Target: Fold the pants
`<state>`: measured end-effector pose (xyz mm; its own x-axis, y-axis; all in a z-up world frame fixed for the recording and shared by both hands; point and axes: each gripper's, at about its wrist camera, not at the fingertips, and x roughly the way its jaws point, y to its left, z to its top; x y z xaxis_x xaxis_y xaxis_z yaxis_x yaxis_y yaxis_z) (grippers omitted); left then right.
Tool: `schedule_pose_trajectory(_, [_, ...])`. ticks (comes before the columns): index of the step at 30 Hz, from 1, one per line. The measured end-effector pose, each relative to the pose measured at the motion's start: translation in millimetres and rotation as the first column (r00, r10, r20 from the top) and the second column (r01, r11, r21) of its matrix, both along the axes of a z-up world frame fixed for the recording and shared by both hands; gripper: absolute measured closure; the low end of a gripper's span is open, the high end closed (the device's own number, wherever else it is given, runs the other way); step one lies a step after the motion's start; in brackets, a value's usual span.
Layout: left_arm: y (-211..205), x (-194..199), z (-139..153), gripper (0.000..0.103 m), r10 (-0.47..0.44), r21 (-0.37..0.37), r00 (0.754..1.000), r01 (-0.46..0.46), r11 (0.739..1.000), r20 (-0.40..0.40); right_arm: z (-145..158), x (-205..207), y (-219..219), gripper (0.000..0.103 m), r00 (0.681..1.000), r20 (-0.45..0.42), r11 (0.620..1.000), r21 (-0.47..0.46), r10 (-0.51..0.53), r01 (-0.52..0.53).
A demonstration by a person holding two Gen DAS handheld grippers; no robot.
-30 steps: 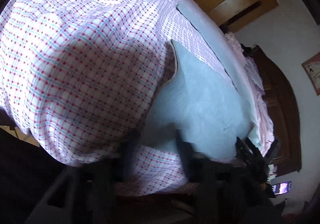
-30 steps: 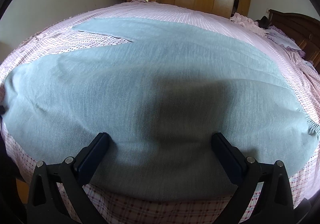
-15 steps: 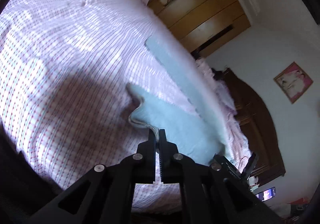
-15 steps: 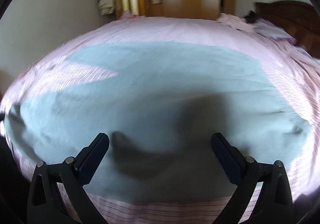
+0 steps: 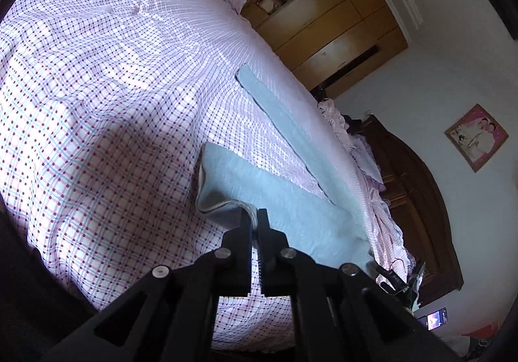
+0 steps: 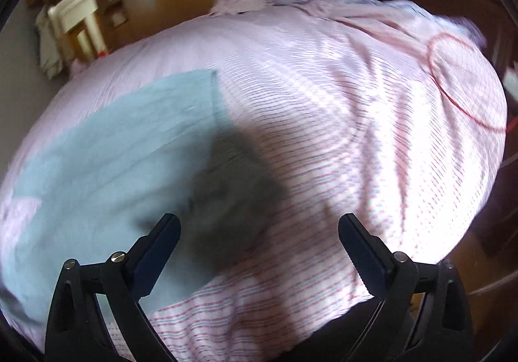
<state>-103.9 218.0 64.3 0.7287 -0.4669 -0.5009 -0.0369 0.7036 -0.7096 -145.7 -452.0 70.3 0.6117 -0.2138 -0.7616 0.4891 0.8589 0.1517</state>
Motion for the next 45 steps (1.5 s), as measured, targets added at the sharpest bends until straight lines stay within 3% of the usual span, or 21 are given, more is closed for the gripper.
schedule_pose_trajectory(3, [-2.8,3.9,-2.1,0.101,0.003,0.006,1.000,-0.002,1.000,-0.013,0.1,-4.8,-12.9,0.009,0.999,0.023,0.999,0.032,-0.030,0.029])
schedule_pose_trajectory(5, [-4.8,8.1,-3.8,0.101,0.002,0.012,1.000,-0.002,1.000,-0.019,-2.2,-2.5,-17.5,0.018,0.999,0.040,0.998,0.066,-0.013,0.011])
schedule_pose_trajectory(6, [-5.5,12.2,-4.9,0.101,0.001,0.014,1.000,0.000,1.000,-0.021,-3.4,-0.5,-18.7,0.032,0.999,0.040,0.997,0.075,-0.006,0.003])
schedule_pose_trajectory(7, [-7.3,13.7,-4.4,0.101,-0.002,0.017,1.000,0.003,1.000,-0.020,-5.8,1.7,-20.0,0.054,1.000,0.031,0.997,0.083,-0.003,0.000])
schedule_pose_trajectory(8, [-7.9,14.8,-5.1,0.101,-0.005,0.018,1.000,0.005,1.000,-0.018,-9.5,3.7,-21.6,0.063,1.000,0.008,0.996,0.087,-0.015,0.014])
schedule_pose_trajectory(11, [-10.1,16.0,-3.0,0.101,-0.011,0.021,1.000,0.011,1.000,-0.005,-15.5,6.3,-28.1,0.072,1.000,0.008,0.990,0.139,-0.020,0.019])
schedule_pose_trajectory(13, [-9.8,18.7,-3.7,0.101,-0.004,0.019,1.000,0.004,1.000,-0.007,-14.9,7.0,-29.9,0.089,0.999,0.034,0.987,0.159,-0.002,-0.003])
schedule_pose_trajectory(14, [-9.4,18.5,-4.2,0.101,0.000,0.015,1.000,0.001,1.000,-0.008,-13.2,7.0,-29.4,0.091,0.999,0.048,0.987,0.162,0.009,-0.017])
schedule_pose_trajectory(20, [-1.4,12.0,3.6,0.101,0.035,-0.001,0.999,-0.035,0.999,0.040,2.9,4.3,-20.2,0.097,0.996,0.079,0.992,0.113,0.044,-0.052])
schedule_pose_trajectory(27, [5.6,22.0,27.4,0.101,0.088,0.005,0.993,-0.088,0.996,0.085,32.6,4.0,-24.8,0.098,0.987,0.158,0.985,0.170,0.014,-0.041])
schedule_pose_trajectory(35, [1.6,48.5,52.8,0.101,0.100,0.036,0.987,-0.105,0.994,0.123,65.3,35.7,-23.6,0.098,0.976,0.215,0.987,0.147,0.030,-0.063])
schedule_pose_trajectory(45, [4.8,93.5,66.8,0.101,0.103,0.057,0.987,-0.110,0.992,0.120,68.1,78.9,-27.7,0.098,0.974,0.224,0.984,0.168,0.019,-0.057])
